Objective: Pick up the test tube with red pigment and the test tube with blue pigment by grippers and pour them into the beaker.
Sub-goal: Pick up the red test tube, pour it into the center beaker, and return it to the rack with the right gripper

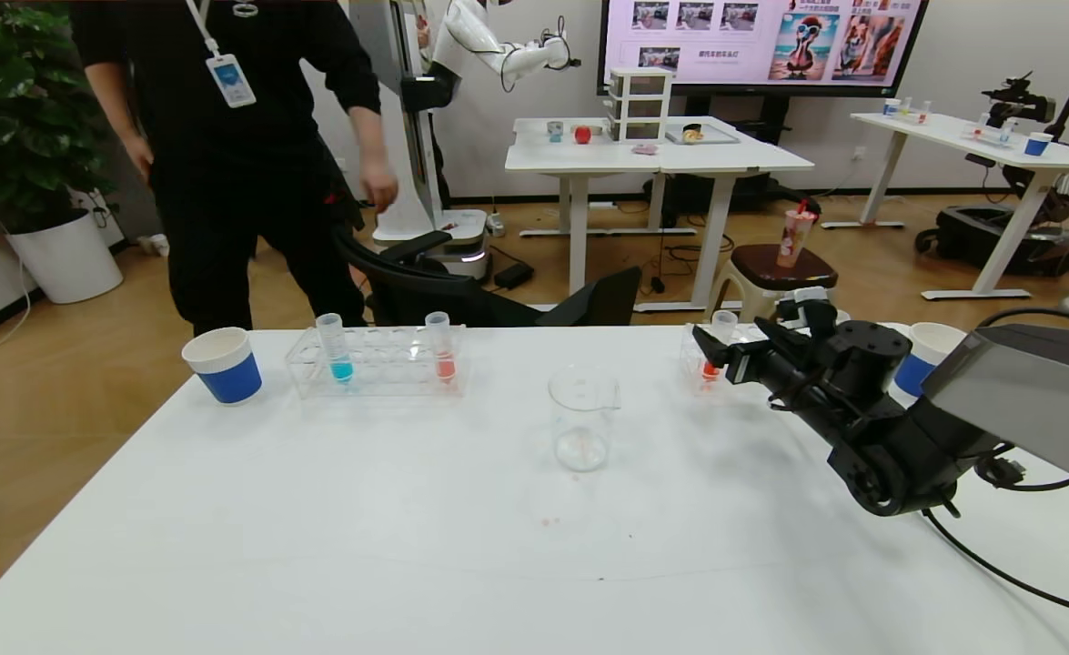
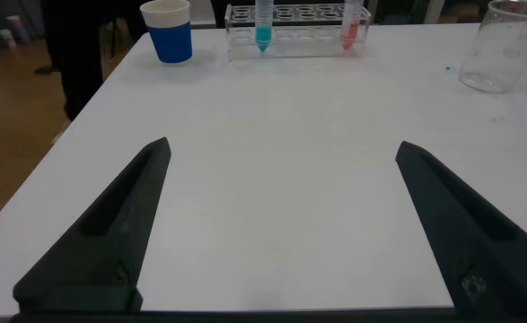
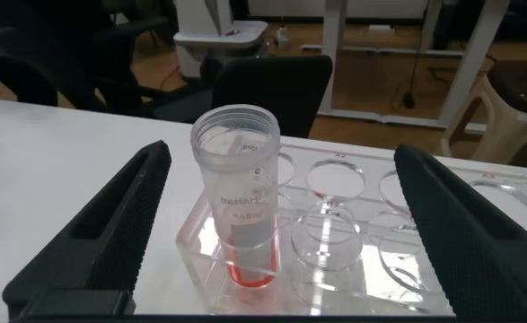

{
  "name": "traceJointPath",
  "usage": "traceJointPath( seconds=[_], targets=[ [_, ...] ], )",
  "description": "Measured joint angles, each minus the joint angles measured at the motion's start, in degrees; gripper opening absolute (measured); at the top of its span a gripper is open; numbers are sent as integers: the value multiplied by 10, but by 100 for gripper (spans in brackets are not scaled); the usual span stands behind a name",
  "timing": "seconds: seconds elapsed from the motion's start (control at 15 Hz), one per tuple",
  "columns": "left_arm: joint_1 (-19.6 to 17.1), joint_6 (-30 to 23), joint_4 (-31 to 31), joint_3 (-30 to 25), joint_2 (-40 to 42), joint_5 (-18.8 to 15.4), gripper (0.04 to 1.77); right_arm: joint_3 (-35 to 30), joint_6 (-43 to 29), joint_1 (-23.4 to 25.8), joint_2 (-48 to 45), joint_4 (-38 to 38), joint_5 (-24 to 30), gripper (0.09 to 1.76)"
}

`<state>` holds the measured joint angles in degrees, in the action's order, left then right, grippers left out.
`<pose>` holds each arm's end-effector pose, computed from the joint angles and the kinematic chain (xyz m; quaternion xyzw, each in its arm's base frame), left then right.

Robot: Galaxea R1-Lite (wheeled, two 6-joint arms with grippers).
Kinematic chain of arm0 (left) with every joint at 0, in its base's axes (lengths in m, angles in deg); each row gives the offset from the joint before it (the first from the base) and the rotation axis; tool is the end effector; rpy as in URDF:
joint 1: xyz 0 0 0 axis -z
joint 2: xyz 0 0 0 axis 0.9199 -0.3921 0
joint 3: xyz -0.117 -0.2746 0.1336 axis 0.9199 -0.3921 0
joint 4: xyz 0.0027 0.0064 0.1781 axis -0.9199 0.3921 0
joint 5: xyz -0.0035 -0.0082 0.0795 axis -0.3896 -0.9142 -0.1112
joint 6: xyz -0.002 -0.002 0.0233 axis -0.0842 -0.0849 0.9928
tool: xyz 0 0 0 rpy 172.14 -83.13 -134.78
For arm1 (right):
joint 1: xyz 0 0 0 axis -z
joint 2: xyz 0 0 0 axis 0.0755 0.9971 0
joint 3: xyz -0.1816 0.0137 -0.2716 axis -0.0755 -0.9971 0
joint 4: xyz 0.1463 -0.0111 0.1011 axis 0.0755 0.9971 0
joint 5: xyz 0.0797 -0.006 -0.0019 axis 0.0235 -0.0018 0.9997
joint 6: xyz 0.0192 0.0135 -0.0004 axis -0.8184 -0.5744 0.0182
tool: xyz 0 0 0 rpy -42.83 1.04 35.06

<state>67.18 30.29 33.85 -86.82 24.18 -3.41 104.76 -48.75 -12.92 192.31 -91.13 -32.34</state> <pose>-0.0622 -0.0001 0.0751 0.0076 0.0008 -0.0100 0.9999 0.4408 0.0695 0.0883 0.0440 -0.0134 0.1367 0.9895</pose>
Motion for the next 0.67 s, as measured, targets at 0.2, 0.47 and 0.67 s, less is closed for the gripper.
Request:
traceJointPath(
  seconds=[0.2, 0.47, 0.67],
  targets=[
    [0, 0, 0, 0, 0, 0, 175, 13, 0, -1, 8, 3, 6, 174],
    [0, 0, 0, 0, 0, 0, 175, 21, 0, -1, 12, 2, 14, 104],
    [0, 0, 0, 0, 0, 0, 175, 29, -1, -1, 14, 4, 19, 36]
  ],
)
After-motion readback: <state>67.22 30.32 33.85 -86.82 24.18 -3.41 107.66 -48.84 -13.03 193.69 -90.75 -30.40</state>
